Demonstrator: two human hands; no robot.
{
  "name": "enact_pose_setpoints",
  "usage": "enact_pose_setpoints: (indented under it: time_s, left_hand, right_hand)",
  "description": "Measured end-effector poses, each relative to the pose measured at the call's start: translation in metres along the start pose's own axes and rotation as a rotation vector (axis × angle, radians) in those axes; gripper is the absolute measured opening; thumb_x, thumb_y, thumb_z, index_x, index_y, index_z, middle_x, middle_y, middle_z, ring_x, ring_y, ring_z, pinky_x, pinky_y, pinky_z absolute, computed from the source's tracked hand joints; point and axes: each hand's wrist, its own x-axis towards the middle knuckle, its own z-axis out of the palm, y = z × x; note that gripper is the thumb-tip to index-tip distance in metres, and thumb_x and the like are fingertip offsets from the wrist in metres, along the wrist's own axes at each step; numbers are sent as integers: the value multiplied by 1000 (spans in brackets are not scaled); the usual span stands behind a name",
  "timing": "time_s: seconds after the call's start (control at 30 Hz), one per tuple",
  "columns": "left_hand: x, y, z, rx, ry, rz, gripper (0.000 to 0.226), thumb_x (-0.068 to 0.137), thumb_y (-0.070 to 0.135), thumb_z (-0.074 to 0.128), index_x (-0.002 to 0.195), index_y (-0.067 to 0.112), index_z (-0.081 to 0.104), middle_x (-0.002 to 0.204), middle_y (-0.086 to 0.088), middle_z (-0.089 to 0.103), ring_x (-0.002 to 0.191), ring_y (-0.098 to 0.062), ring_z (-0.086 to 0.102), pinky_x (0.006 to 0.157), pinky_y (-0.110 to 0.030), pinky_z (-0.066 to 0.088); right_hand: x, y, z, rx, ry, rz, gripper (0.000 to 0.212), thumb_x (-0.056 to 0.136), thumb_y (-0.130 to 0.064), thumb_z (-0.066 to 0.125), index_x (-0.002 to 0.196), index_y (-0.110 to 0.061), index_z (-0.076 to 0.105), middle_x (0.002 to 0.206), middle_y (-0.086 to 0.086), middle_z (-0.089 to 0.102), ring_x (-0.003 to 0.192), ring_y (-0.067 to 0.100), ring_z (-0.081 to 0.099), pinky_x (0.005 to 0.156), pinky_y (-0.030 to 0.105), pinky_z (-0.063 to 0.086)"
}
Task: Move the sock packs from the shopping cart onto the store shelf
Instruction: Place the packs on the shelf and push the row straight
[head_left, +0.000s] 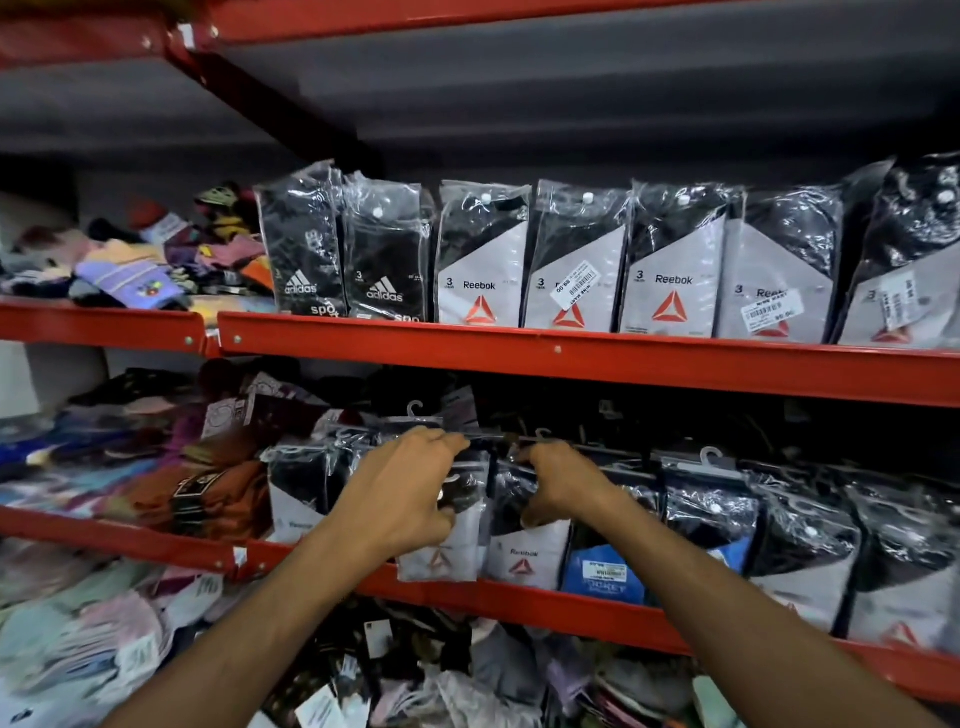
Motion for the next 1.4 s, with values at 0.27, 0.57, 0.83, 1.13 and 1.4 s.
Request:
enact_pose_setpoints:
  time_s: [0.27,0.57,0.83,1.13,1.4]
  left_hand:
    - [19,5,0,-94,3,-18,75,71,22,79,141,18,51,119,0,68,114,-21,63,84,-32,52]
    - [27,5,15,-114,-38,-29,77,70,10,77,142,17,51,134,-3,64,115,-22,64,83,-31,51]
    - [34,-7,60,-198,-89,-51,76,71,4,75,142,15,50,141,-5,58,112,-22,65,85,-26,51]
    - [28,-10,90,-90,-57,25,77,87,10,61,155,10,26,164,-11,29,152,-27,21,126,-41,12]
    - [11,-8,98,-39,98,88,77,98,24,48,160,12,5,169,-7,-2,154,-24,-13,122,-37,-12]
  right_hand:
    - [-5,9,16,-146,198,-76,45,74,-20,81,112,-5,63,121,16,60,117,33,56,82,38,55]
    - [-22,12,63,-247,397,-123,76,97,-10,57,159,-3,13,165,16,28,152,30,28,127,39,12]
    - [-27,9,67,-262,398,-138,78,99,-11,53,159,0,4,167,19,18,155,31,19,129,41,5]
    - [-29,8,68,-231,390,-134,78,99,-7,47,158,0,-2,169,20,10,157,32,12,129,43,4]
    - [-32,4,65,-123,441,-178,68,107,-26,35,160,-5,-3,170,15,1,158,27,0,129,39,1]
